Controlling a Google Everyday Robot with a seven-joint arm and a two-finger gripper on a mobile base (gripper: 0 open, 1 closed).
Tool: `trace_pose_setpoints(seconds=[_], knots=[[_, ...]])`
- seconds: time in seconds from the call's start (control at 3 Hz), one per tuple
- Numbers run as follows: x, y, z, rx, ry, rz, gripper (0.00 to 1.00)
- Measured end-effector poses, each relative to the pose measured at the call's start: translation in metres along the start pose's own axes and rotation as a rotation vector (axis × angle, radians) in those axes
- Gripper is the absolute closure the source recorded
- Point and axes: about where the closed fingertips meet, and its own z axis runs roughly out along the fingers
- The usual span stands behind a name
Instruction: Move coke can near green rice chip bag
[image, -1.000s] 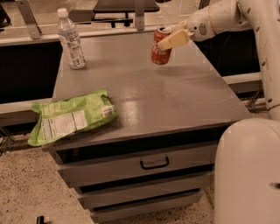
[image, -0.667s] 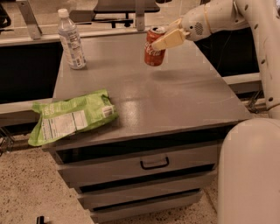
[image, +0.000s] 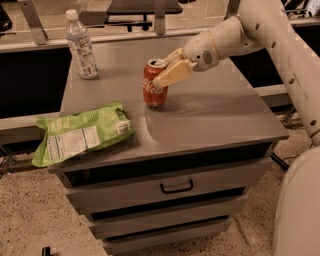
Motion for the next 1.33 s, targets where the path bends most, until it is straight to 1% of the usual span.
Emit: trace_pose_setpoints(seconds=[0.33, 0.67, 1.33], knots=[[-0.001, 0.028, 0.019, -0.061, 0.005, -0.025, 1.0], [-0.016, 0.056, 0.03, -0.103, 0.032, -0.121, 0.84], [-0.018, 0.056, 0.036, -0.11, 0.03, -0.126, 0.36]])
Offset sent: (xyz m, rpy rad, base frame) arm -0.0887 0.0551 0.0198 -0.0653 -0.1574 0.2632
